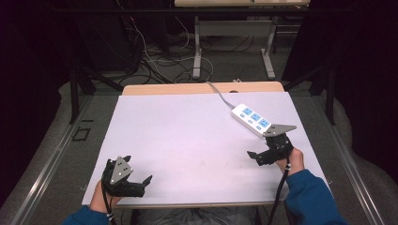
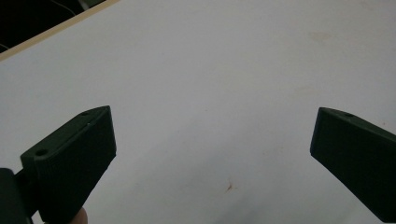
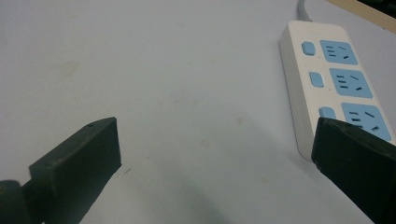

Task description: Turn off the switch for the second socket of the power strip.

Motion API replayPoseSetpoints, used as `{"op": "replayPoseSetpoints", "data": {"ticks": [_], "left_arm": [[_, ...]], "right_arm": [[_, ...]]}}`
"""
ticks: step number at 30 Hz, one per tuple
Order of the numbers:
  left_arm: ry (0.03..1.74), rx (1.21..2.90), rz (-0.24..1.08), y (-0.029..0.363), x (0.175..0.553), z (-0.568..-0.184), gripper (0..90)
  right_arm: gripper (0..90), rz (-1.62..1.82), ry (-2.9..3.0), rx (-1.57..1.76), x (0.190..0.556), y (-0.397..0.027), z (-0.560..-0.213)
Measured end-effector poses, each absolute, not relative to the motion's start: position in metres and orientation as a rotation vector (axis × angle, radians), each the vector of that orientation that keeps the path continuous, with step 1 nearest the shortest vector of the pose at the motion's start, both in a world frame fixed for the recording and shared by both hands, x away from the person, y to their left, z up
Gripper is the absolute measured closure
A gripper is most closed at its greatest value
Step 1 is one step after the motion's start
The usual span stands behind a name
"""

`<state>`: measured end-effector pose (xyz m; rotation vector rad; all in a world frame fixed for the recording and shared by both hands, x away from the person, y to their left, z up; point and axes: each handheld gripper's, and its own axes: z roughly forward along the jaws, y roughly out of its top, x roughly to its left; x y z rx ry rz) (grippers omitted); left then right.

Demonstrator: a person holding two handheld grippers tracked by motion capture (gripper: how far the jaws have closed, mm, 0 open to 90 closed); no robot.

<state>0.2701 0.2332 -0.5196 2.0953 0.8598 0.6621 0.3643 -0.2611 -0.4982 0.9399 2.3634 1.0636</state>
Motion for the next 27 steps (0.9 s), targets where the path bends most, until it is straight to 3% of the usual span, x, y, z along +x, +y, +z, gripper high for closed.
{"op": "replayPoseSetpoints", "data": {"ticks": [27], "left_arm": [[0.855,2.095,0.666,0.232,0.269,-0.520,0.2]], "right_arm": [[1.1,1.023,2.342,0.944,0.422,-0.254,-0.496]]}}
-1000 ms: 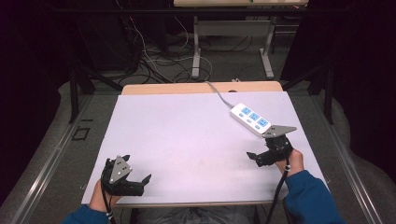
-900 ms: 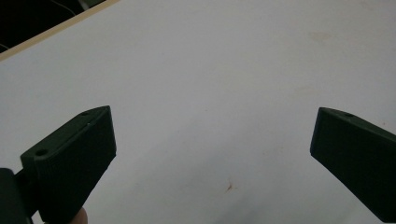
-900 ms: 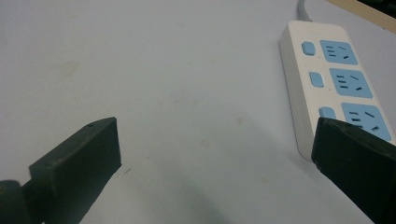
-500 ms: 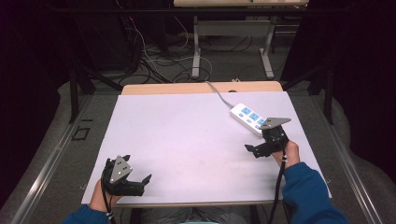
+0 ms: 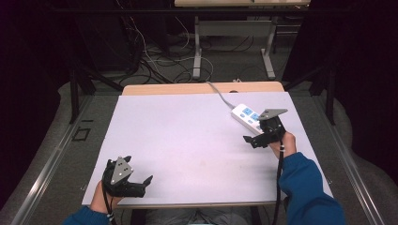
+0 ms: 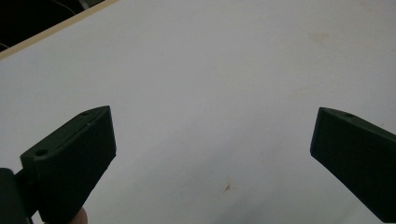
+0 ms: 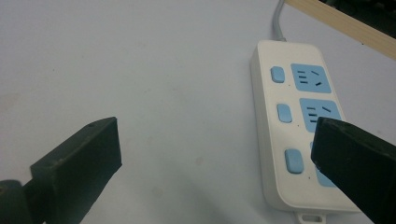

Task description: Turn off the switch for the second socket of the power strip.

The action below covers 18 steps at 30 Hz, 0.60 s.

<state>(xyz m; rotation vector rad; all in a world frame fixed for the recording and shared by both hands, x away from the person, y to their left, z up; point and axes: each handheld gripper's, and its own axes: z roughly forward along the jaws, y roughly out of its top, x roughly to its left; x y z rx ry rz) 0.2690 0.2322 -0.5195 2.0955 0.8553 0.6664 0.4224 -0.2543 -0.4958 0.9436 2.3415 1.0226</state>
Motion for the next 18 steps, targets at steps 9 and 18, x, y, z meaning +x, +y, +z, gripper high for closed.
{"op": "replayPoseSetpoints", "data": {"ticks": [9,18], "left_arm": [[0.858,2.090,0.656,0.233,0.266,-0.519,0.1],[0.868,2.084,0.668,0.233,0.268,-0.520,0.1]], "right_arm": [[1.1,1.017,2.318,0.973,0.438,-0.254,-0.492],[1.4,1.062,2.263,1.064,0.459,-0.277,-0.495]]}}
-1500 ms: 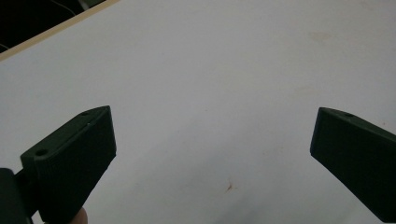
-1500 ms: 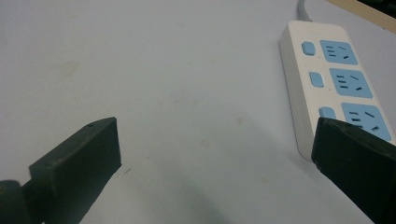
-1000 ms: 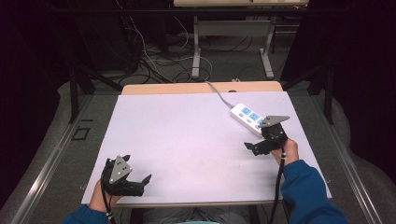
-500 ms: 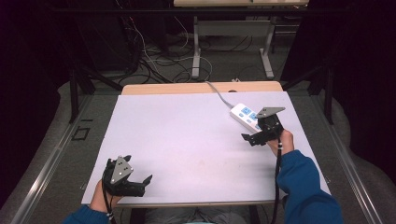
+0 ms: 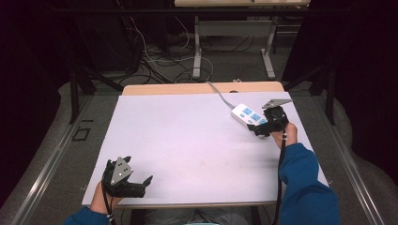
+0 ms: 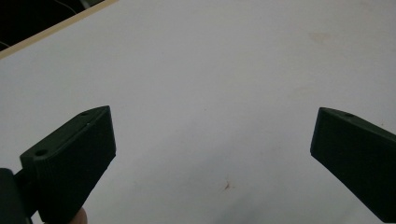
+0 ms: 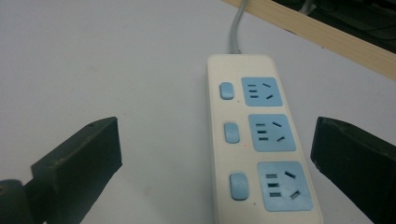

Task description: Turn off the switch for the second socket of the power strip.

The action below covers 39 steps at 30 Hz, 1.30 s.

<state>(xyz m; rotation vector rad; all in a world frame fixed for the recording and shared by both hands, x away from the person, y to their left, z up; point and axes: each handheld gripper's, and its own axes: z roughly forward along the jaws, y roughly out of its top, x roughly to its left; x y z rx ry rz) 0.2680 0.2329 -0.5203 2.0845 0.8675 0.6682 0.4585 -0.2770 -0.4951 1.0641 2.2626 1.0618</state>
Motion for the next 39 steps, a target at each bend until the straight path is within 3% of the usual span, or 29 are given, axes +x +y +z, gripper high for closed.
{"op": "replayPoseSetpoints", "data": {"ticks": [33,35,36,39], "left_arm": [[0.881,2.090,0.678,0.233,0.264,-0.519,0.0],[0.884,2.081,0.662,0.233,0.264,-0.520,0.1],[0.881,2.090,0.676,0.233,0.264,-0.519,0.1],[0.884,2.094,0.678,0.232,0.263,-0.519,0.1]], "right_arm": [[0.0,1.039,2.237,1.127,0.494,-0.279,-0.505],[3.1,1.037,2.237,1.131,0.496,-0.278,-0.506],[11.2,1.042,2.238,1.145,0.497,-0.277,-0.507],[18.6,1.043,2.246,1.161,0.497,-0.275,-0.508]]}}
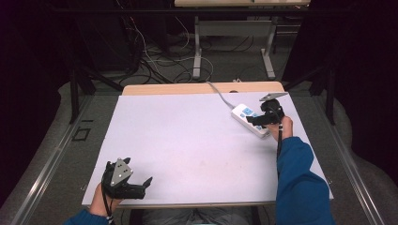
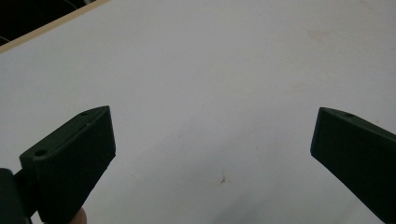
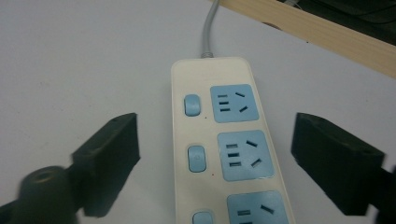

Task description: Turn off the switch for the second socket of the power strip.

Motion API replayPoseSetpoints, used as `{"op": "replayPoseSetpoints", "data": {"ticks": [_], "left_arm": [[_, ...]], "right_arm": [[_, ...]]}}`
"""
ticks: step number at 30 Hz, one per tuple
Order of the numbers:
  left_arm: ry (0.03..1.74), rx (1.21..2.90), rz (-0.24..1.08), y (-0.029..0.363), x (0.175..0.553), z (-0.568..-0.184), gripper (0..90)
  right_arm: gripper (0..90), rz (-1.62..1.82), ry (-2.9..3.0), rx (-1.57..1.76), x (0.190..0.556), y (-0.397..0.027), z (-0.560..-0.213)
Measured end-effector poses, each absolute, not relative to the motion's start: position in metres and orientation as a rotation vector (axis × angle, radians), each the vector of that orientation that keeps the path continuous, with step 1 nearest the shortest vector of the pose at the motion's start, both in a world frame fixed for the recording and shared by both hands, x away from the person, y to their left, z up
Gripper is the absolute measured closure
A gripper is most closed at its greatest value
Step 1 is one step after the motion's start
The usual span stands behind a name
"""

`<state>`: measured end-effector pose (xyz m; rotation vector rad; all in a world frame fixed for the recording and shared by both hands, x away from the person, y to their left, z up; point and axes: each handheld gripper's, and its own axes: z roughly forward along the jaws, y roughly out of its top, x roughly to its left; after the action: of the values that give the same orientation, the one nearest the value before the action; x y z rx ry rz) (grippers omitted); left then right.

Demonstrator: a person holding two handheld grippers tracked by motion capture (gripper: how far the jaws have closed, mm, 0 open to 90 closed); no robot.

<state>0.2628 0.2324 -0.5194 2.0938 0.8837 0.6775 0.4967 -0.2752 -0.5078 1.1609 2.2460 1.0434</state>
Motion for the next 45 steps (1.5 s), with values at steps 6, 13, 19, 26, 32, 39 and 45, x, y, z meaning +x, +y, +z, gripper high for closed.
{"op": "replayPoseSetpoints", "data": {"ticks": [6,13,19,26,32,39,45], "left_arm": [[0.892,2.087,0.665,0.232,0.264,-0.520,0.1],[0.885,2.098,0.659,0.231,0.265,-0.520,0.1],[0.887,2.091,0.654,0.232,0.265,-0.520,0.1],[0.883,2.092,0.666,0.232,0.264,-0.520,0.1],[0.888,2.092,0.658,0.231,0.265,-0.520,0.2],[0.888,2.098,0.695,0.231,0.267,-0.521,0.2],[0.893,2.096,0.675,0.232,0.265,-0.521,0.2]], "right_arm": [[48.3,1.046,2.244,1.171,0.498,-0.277,-0.510],[90.0,1.094,2.227,1.186,0.495,-0.279,-0.509],[90.0,1.075,2.255,1.173,0.495,-0.273,-0.510],[90.0,1.016,2.286,1.148,0.495,-0.266,-0.513],[90.0,0.967,2.305,1.132,0.496,-0.263,-0.516],[90.0,0.909,2.315,1.159,0.498,-0.263,-0.523],[90.0,0.930,2.322,1.177,0.500,-0.263,-0.527]]}}
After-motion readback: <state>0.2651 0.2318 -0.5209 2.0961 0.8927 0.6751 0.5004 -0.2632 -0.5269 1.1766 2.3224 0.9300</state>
